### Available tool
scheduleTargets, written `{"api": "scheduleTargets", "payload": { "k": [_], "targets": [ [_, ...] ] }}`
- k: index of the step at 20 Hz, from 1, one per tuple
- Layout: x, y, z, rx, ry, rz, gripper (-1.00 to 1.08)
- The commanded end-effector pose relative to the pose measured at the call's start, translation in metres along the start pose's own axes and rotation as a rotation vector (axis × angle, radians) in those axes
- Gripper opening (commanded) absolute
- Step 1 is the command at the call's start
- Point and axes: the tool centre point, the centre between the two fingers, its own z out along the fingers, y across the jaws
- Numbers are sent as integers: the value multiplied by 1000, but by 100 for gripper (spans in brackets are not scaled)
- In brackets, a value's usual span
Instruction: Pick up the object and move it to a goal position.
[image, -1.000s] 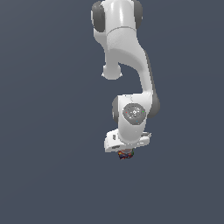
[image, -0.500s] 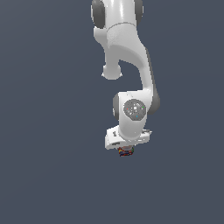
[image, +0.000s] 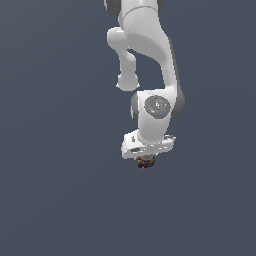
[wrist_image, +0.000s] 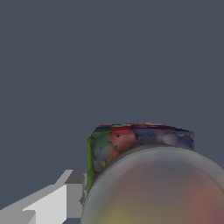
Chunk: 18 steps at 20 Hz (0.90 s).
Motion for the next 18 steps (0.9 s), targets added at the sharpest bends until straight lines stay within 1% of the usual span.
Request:
{"api": "scheduleTargets", "payload": {
  "k": [1, 18],
  "targets": [
    [-12, -5, -14, -1, 5, 0, -100],
    [-114, -47, -109, -2, 6, 0, -100]
  ]
}}
